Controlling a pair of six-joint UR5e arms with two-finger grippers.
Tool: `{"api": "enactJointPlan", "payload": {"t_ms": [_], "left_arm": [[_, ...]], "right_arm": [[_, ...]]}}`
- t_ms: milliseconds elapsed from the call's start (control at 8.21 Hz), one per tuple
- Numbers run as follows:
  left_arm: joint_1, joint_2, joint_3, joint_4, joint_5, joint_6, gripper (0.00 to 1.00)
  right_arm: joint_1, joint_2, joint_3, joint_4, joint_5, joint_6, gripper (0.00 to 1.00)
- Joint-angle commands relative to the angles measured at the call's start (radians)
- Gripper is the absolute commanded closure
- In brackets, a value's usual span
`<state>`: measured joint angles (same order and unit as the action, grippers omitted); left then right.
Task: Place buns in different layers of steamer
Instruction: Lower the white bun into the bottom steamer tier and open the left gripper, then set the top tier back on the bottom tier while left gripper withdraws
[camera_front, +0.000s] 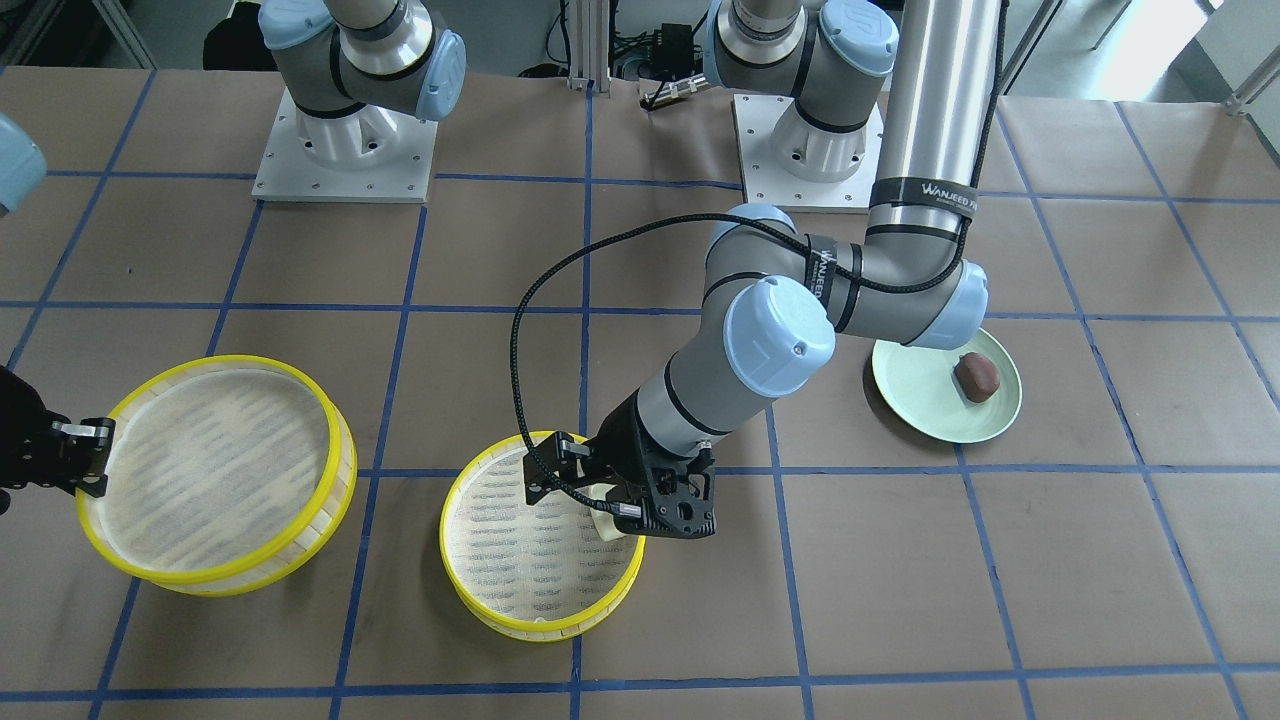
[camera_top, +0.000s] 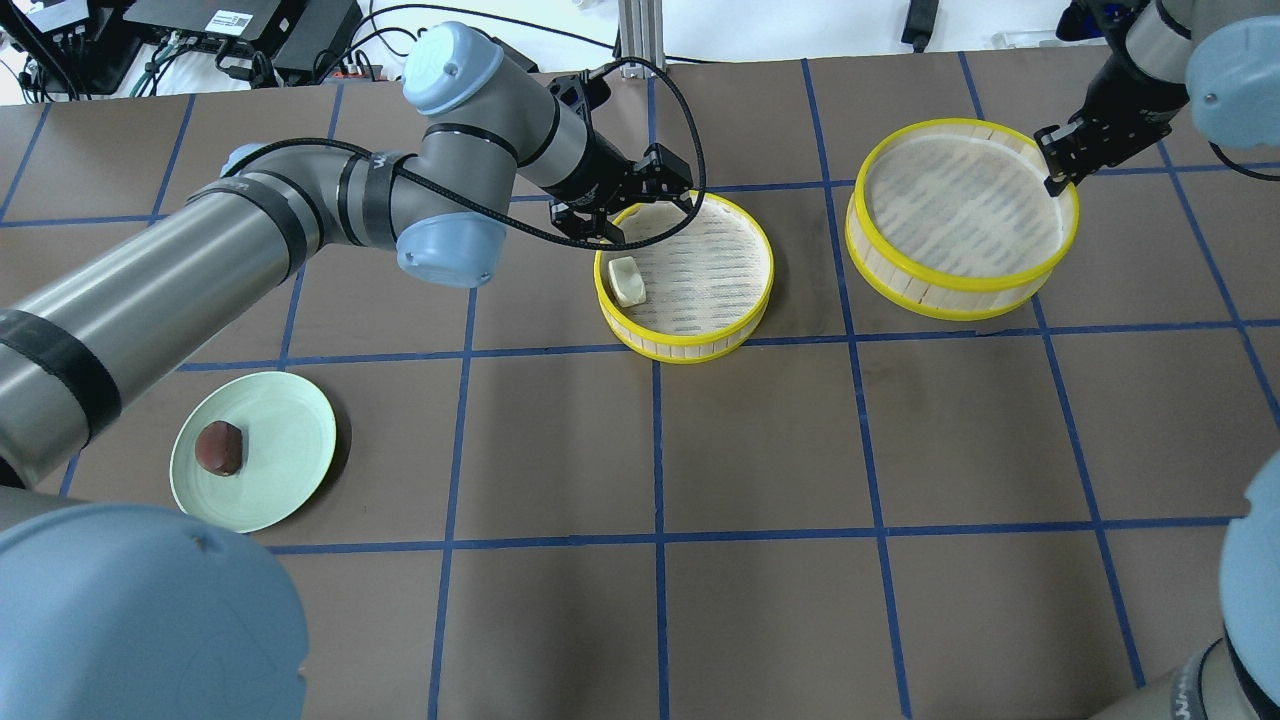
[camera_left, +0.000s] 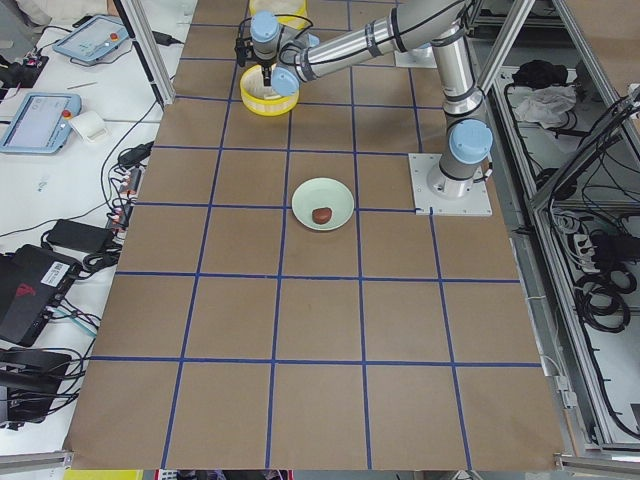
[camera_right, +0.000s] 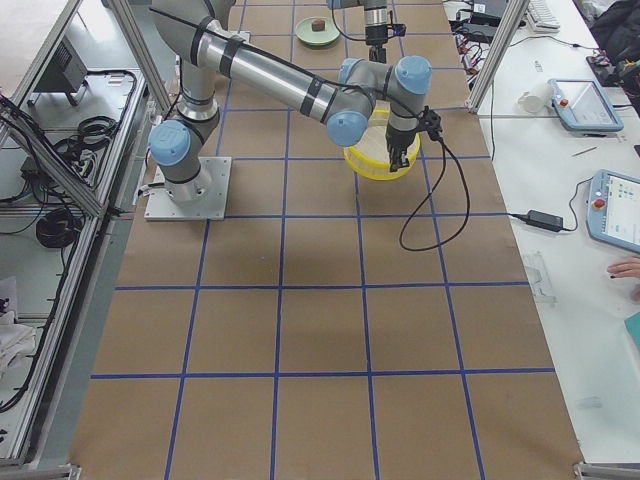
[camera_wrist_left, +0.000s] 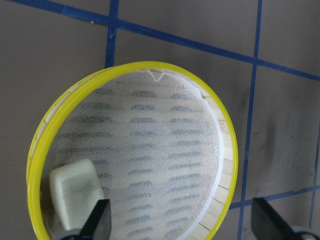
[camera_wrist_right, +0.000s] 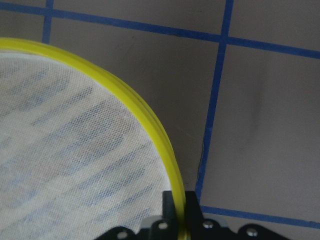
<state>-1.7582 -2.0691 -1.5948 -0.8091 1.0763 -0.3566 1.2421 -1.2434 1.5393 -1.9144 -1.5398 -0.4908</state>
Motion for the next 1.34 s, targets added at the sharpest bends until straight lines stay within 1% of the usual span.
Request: {"api": "enactJointPlan", "payload": {"t_ms": [0, 244, 365, 487, 609, 731, 853, 974, 1096, 1218], "left_arm": [[0.037, 0.099, 0.027, -0.183, 0.057, 0.042, 0.0], [0.129, 0.199, 0.029, -0.368, 0.187, 0.201, 0.0], [0.176, 0.248, 0.016, -0.466, 0.293, 0.287, 0.0], [0.224, 0.291, 0.015, -0.56, 0.328, 0.377, 0.0], [0.279, 0.337, 0.009, -0.632, 0.333, 0.425, 0.0], [0.346, 0.375, 0.006, -0.719, 0.367, 0.467, 0.0], [0.397, 0.398, 0.001, -0.781, 0.41, 0.479, 0.0], [0.437, 0.415, -0.001, -0.81, 0.462, 0.478, 0.0], [0.484, 0.414, -0.002, -0.808, 0.543, 0.481, 0.0], [0.549, 0.415, -0.02, -0.818, 0.55, 0.529, 0.0]], "right_arm": [[0.093, -0.02, -0.001, 0.006, -0.029, 0.162, 1.0], [0.233, -0.022, -0.001, -0.003, -0.049, 0.362, 1.0], [0.3, -0.01, -0.001, -0.009, -0.048, 0.48, 1.0], [0.357, 0.008, -0.001, -0.014, -0.046, 0.591, 1.0], [0.419, 0.028, 0.001, -0.055, -0.043, 0.679, 1.0], [0.46, 0.039, 0.005, -0.061, -0.046, 0.754, 1.0], [0.462, 0.061, 0.007, -0.102, -0.042, 0.761, 1.0], [0.47, 0.065, 0.007, -0.11, -0.037, 0.77, 1.0], [0.47, 0.091, 0.009, -0.142, -0.036, 0.759, 1.0], [0.47, 0.102, 0.019, -0.167, -0.036, 0.761, 1.0]]}}
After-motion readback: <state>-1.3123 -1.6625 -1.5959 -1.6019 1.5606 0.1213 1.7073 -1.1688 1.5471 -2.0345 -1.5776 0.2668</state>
